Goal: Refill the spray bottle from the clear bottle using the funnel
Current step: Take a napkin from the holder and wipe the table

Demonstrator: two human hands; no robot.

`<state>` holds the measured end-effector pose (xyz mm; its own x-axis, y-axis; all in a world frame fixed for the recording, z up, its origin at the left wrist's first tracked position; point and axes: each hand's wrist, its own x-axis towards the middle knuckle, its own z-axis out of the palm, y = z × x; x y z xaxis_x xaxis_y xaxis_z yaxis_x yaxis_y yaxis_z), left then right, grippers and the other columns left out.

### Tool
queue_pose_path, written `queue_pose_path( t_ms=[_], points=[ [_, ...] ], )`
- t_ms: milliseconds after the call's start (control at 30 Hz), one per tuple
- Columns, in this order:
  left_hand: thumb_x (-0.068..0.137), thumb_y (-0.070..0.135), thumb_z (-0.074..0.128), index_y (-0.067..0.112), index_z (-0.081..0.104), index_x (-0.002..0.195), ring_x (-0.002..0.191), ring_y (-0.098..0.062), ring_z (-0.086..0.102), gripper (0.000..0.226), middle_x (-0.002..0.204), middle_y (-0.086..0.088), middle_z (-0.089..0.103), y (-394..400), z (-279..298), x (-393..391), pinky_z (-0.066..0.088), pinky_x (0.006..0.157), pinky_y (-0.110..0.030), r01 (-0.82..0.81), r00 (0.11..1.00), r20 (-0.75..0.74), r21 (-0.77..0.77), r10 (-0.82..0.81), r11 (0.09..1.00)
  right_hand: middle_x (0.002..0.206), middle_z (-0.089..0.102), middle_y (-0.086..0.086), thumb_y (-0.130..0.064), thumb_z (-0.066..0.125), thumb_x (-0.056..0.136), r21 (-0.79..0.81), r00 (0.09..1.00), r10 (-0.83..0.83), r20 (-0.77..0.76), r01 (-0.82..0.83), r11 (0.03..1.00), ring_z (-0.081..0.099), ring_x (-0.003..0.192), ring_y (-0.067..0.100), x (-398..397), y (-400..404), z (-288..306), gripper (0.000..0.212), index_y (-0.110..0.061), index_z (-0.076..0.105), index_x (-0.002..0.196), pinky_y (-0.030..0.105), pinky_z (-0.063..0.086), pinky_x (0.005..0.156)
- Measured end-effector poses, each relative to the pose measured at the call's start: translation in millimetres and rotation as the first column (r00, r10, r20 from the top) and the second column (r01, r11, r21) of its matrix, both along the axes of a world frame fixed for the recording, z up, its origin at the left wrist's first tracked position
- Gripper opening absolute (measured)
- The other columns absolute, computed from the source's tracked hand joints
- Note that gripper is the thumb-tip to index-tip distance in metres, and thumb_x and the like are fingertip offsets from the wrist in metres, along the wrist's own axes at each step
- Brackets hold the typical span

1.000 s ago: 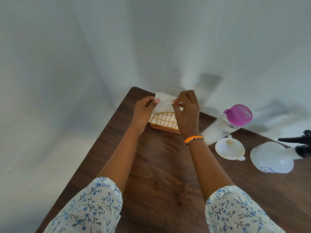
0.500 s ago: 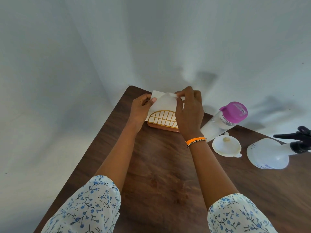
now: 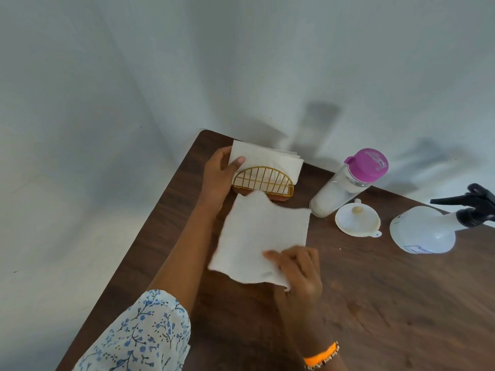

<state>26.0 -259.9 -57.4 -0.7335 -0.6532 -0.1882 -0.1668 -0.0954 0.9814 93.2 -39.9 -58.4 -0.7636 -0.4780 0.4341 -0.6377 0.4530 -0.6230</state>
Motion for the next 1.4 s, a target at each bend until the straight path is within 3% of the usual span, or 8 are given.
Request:
queue_pose_path(
  t_ms=[167, 333, 467, 600, 700, 833, 1033, 1400],
  points=[
    [0.089, 0.033, 0.057, 0.025, 0.039, 0.137, 0.123, -0.006, 0.044, 0.052, 0.140, 0.006, 0.045, 6.9, 3.6, 19.3, 0.040, 0.093, -0.018, -0.090, 0.994, 0.069, 0.004, 0.089, 0.996, 0.084, 0.059, -0.001, 0.000, 0.050, 0.077, 0.221, 0.997, 0.010, 0.081, -0.027, 0.975, 0.045, 0.076, 0.007, 10.1, 31.2, -11.7, 0.034, -0.019, 0.069, 0.098, 0.016, 0.031, 0.067],
    [0.091, 0.032, 0.053, 0.028, 0.053, 0.122, 0.112, -0.006, 0.054, 0.031, 0.126, 0.004, 0.056, 46.2, 4.7, 80.2, 0.042, 0.091, -0.020, -0.296, 0.954, 0.076, 0.075, 0.290, 0.952, 0.090, 0.059, 0.000, 0.005, 0.060, 0.074, 0.274, 0.972, 0.000, 0.237, -0.067, 0.959, 0.057, 0.075, 0.007, 12.0, 48.4, -13.1, 0.025, -0.014, 0.066, 0.090, 0.014, 0.050, 0.062],
    [0.092, 0.013, 0.053, 0.027, 0.064, 0.100, 0.101, -0.008, 0.061, 0.020, 0.105, 0.004, 0.067, 106.6, 1.9, 141.3, 0.046, 0.090, -0.023, -0.082, 0.986, 0.155, 0.162, 0.056, 0.983, 0.083, 0.044, -0.006, -0.011, 0.045, 0.081, 0.176, 0.920, -0.053, 0.387, -0.018, 0.984, 0.046, 0.070, -0.005, 17.2, 46.7, -14.3, 0.013, -0.010, 0.055, 0.073, 0.003, 0.032, 0.061],
    [0.093, 0.014, 0.052, 0.029, 0.065, 0.095, 0.091, 0.006, 0.061, 0.020, 0.099, 0.014, 0.067, 153.3, -7.7, 191.5, 0.048, 0.076, -0.011, 0.071, 0.937, 0.322, 0.200, -0.134, 0.977, 0.113, 0.054, 0.010, 0.001, 0.051, 0.083, 0.322, 0.904, -0.151, 0.399, 0.016, 0.947, 0.058, 0.096, 0.022, 25.1, 41.2, -28.1, 0.016, 0.000, 0.059, 0.097, 0.015, 0.037, 0.080],
    [0.092, 0.006, 0.050, 0.027, 0.066, 0.089, 0.092, 0.002, 0.060, 0.026, 0.097, 0.009, 0.067, 165.0, -16.8, 212.9, 0.044, 0.076, -0.007, 0.080, 0.928, 0.352, 0.140, -0.125, 0.987, 0.151, 0.025, 0.012, -0.011, 0.050, 0.090, 0.371, 0.857, -0.080, 0.510, -0.135, 0.919, 0.026, 0.139, 0.024, 33.8, 30.4, -42.4, 0.053, -0.001, 0.030, 0.138, 0.017, 0.014, 0.107],
    [0.091, -0.004, 0.044, 0.021, 0.065, 0.084, 0.085, 0.009, 0.057, 0.033, 0.092, 0.006, 0.065, 157.8, -12.2, 223.4, 0.042, 0.075, -0.002, -0.029, 0.932, 0.362, 0.015, 0.021, 0.999, 0.154, -0.012, 0.003, -0.040, 0.031, 0.093, 0.476, 0.887, 0.189, 0.421, -0.393, 0.787, -0.015, 0.142, 0.019, 52.9, 13.0, -64.8, 0.069, -0.019, -0.007, 0.146, 0.029, -0.005, 0.114],
    [0.092, -0.001, 0.044, 0.025, 0.062, 0.082, 0.089, 0.000, 0.058, 0.032, 0.092, 0.007, 0.064, 141.2, -9.2, 237.9, 0.045, 0.080, -0.015, -0.130, 0.938, 0.317, -0.054, 0.141, 0.990, 0.157, -0.003, -0.001, -0.055, 0.023, 0.095, 0.560, 0.807, 0.493, 0.325, -0.585, 0.587, -0.010, 0.144, 0.020, 91.9, 43.6, -77.7, 0.067, -0.020, 0.004, 0.148, 0.034, -0.006, 0.117],
    [0.081, -0.014, 0.042, 0.027, 0.062, 0.084, 0.104, -0.004, 0.053, 0.046, 0.102, 0.006, 0.061, 152.7, 0.0, 250.2, 0.040, 0.095, -0.023, -0.240, 0.912, 0.339, -0.011, 0.230, 0.971, 0.156, -0.007, 0.010, -0.051, 0.010, 0.089, 0.563, 0.900, 0.244, 0.361, -0.419, 0.712, -0.015, 0.141, 0.016, 48.6, -22.4, -80.2, 0.073, -0.006, 0.001, 0.147, 0.031, -0.012, 0.112]
  ],
)
